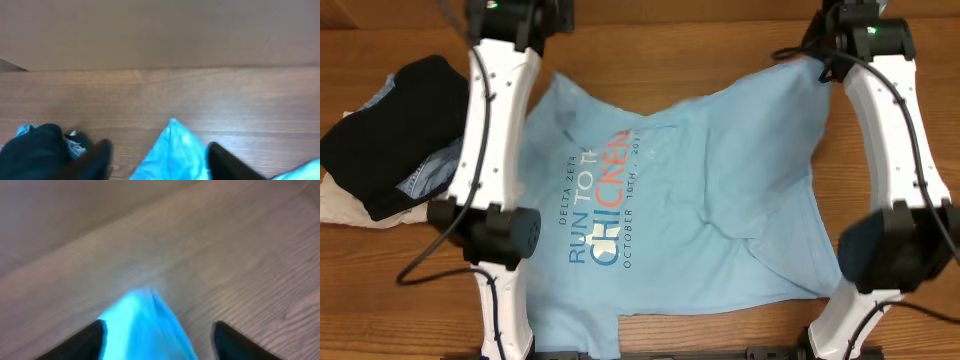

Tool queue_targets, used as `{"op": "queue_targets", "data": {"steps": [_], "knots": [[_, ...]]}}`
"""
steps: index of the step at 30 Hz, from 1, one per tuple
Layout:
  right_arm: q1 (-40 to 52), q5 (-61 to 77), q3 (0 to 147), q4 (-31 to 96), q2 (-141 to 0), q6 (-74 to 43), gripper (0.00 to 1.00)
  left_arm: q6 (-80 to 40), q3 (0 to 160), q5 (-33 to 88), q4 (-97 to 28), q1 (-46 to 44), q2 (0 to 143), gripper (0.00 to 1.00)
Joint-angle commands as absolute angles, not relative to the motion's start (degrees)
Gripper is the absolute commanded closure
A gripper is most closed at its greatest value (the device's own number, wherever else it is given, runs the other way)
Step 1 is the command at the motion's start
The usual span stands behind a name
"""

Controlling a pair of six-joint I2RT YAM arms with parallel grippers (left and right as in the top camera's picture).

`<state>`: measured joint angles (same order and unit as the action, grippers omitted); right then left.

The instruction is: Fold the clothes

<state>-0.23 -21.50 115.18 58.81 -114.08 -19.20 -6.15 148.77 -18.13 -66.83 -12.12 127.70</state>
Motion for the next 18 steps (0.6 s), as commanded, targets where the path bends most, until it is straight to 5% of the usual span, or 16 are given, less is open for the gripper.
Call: {"op": "queue_targets", "data": {"steps": [1, 8, 14, 16, 18], "knots": [[-5.8, -11.2, 116.3, 60.2, -110.6, -15.0, 0.15, -4.3, 149.9, -22.4, -66.6, -9.8, 124.0, 0.05], [-12.3, 4.3, 116.1, 72.6, -109.5, -14.7, 0.16, -3.2, 149.8, -6.0, -79.6, -6.0, 119.0, 0.10], [-9.6, 11.5, 110.0, 73.2, -112.1, -14.5, 0.44, 7.1, 149.0, 6.6, -89.2, -7.3, 128.0, 0.65], [-8.7, 11.8, 107.2, 72.2, -112.3, -14.5, 0.47, 9.5, 149.0, 7.5, -91.7, -8.2, 131.7, 0.80], [-7.7, 12.4, 104.9, 71.1, -112.3, -14.5, 0.39, 11.9, 149.0, 7.5, -95.4, -9.4, 136.0, 0.82]]}}
